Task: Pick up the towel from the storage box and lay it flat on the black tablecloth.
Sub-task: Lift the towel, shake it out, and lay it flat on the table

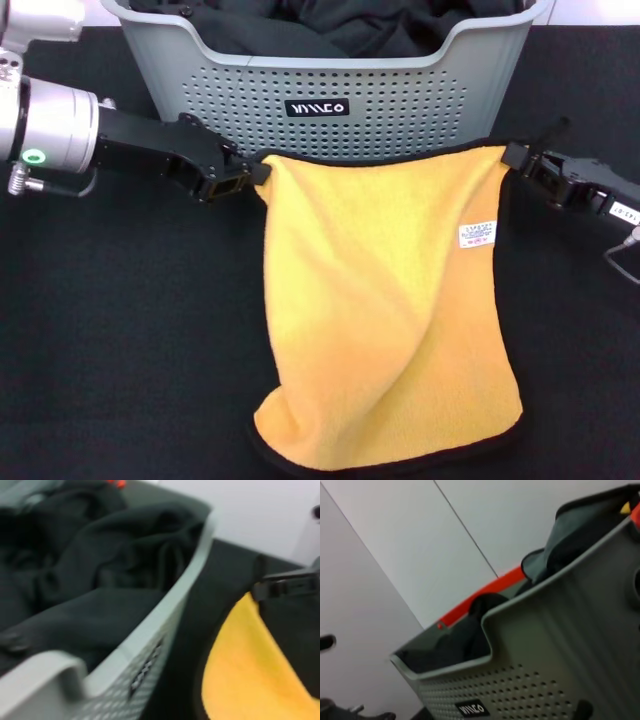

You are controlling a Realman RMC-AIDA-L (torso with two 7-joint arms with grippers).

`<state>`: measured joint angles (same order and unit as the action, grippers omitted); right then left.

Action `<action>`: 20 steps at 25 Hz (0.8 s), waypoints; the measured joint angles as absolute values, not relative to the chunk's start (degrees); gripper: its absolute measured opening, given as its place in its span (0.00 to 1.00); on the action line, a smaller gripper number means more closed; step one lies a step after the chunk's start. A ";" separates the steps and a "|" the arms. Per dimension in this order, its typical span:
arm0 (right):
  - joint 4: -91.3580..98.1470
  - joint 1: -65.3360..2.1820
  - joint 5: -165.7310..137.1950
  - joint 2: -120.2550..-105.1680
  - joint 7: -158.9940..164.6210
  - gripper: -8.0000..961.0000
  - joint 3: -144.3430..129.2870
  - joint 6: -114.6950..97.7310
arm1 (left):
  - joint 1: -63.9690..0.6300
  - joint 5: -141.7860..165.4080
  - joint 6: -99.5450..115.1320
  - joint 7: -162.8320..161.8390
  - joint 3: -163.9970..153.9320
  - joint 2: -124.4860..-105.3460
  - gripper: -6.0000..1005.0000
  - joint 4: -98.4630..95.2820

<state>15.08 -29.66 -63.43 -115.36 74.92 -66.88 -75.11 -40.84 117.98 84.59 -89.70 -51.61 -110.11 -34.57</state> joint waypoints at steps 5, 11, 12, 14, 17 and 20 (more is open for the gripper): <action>15.71 -30.58 -64.73 -115.41 74.58 0.02 -67.24 -73.19 | -42.15 120.66 82.11 -91.02 -51.32 -109.73 0.02 -35.08; 16.29 -31.44 -64.97 -115.54 73.81 0.01 -67.62 -71.66 | -42.97 124.62 78.93 -92.89 -51.52 -109.95 0.02 -36.98; 16.34 -31.64 -64.97 -115.51 73.79 0.01 -67.62 -71.51 | -43.23 125.59 78.13 -93.20 -51.62 -110.11 0.02 -37.02; 16.47 -32.05 -64.97 -115.43 73.77 0.01 -67.62 -71.13 | -43.54 127.07 77.26 -93.64 -51.63 -110.35 0.02 -37.05; 17.03 -32.41 -65.65 -115.36 73.69 0.02 -67.61 -70.06 | -44.18 128.28 76.96 -93.81 -51.65 -110.61 0.02 -37.05; 17.98 -32.56 -67.36 -115.35 73.67 0.02 -67.60 -68.14 | -44.77 129.36 76.38 -93.96 -51.67 -110.77 0.02 -36.98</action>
